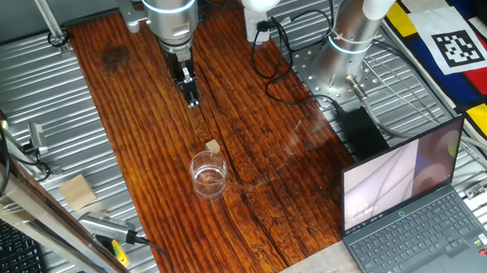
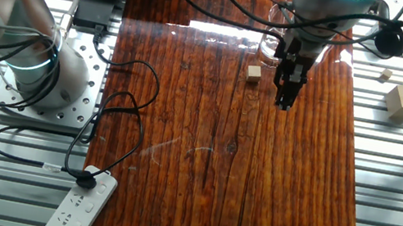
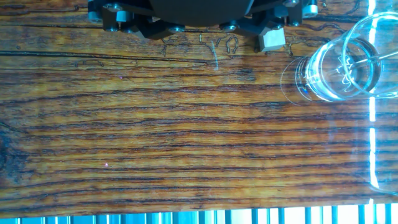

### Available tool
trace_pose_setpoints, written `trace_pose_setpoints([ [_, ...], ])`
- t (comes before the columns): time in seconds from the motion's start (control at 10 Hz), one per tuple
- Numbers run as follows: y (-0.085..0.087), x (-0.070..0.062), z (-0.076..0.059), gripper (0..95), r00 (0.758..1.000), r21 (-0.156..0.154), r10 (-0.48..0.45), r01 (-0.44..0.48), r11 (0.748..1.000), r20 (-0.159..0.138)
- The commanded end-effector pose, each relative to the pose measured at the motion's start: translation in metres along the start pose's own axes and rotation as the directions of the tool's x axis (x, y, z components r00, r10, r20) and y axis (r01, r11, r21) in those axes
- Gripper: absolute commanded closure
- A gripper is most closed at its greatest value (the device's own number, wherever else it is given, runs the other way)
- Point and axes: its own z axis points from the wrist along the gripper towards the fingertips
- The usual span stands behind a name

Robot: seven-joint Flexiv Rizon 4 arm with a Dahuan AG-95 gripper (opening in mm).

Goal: Stir the beaker with a glass rod

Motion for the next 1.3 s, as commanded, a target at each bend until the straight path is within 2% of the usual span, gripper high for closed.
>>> trace_pose_setpoints([
  [0.1,-0.0001,0.0001,0.0000,0.0,1.000,0.000,0.000,0.000,1.000,0.000],
  [0.2,0.0000,0.0002,-0.0002,95.0,0.966,-0.114,-0.256,0.257,0.960,0.024],
  [0.3,0.0001,0.0002,-0.0010,95.0,0.966,-0.113,-0.257,0.259,0.959,0.025],
  [0.6,0.0014,0.0009,-0.0085,95.0,0.965,-0.115,-0.264,0.262,0.958,0.004],
  [1.1,0.0015,0.0010,-0.0092,95.0,0.957,-0.117,-0.291,0.290,0.950,0.010],
  [1.2,0.0016,0.0010,-0.0092,95.0,0.952,-0.112,-0.304,0.304,0.946,0.019],
  [1.3,0.0016,0.0010,-0.0094,95.0,0.948,-0.095,-0.317,0.317,0.944,0.012],
])
